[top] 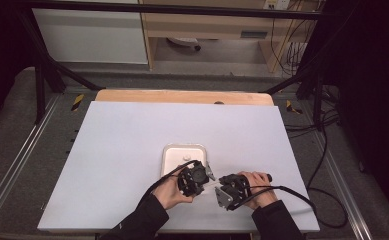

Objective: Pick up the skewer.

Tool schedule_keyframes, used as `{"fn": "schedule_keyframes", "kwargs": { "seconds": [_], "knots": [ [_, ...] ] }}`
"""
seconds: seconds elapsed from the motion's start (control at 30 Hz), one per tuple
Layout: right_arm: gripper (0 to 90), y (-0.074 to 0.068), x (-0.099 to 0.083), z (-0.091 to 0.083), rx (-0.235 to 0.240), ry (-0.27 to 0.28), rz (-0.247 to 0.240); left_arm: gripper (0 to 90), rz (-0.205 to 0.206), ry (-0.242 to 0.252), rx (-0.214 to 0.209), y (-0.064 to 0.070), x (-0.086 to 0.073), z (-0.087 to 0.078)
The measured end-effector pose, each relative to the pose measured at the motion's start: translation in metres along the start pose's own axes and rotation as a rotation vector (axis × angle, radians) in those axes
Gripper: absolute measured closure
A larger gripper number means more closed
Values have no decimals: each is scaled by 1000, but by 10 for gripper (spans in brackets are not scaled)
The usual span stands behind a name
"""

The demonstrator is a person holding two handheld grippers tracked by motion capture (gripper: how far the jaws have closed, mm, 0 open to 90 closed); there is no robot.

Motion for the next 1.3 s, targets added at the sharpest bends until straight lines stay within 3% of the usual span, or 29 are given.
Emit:
{"fn": "schedule_keyframes", "kwargs": {
  "seconds": [0.13,0.27,0.33,0.4,0.53,0.8,1.07,1.3],
  "knots": [
    [868,2,0,-1,-10,9,0,885,-9,20,-2,0,-1,-1],
    [697,6,-1,-6,-31,34,81,885,-20,41,11,-5,-5,-6],
    [614,8,-3,-10,-32,54,167,885,-33,58,5,-6,-9,-9],
    [544,10,-6,-13,-32,78,256,885,-49,64,28,-10,-14,-13],
    [390,16,-14,-17,-39,115,484,885,-76,81,36,-17,-26,-19],
    [235,10,-29,-14,8,115,763,884,-149,172,62,-24,-51,-32],
    [104,-1,-38,-7,64,115,962,884,-225,270,95,-28,-76,-51],
    [29,-5,-37,0,106,121,1047,884,-299,344,133,-34,-102,-61]
  ]
}}
Point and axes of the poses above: each handheld gripper's, and its own axes: z roughly forward along the jaws, x roughly out of its top, y roughly to its right, the point moved 6 cm from there along z, roughly forward along the jaws, and after that the axes turned 2 degrees about y, right-handed, at the moved point
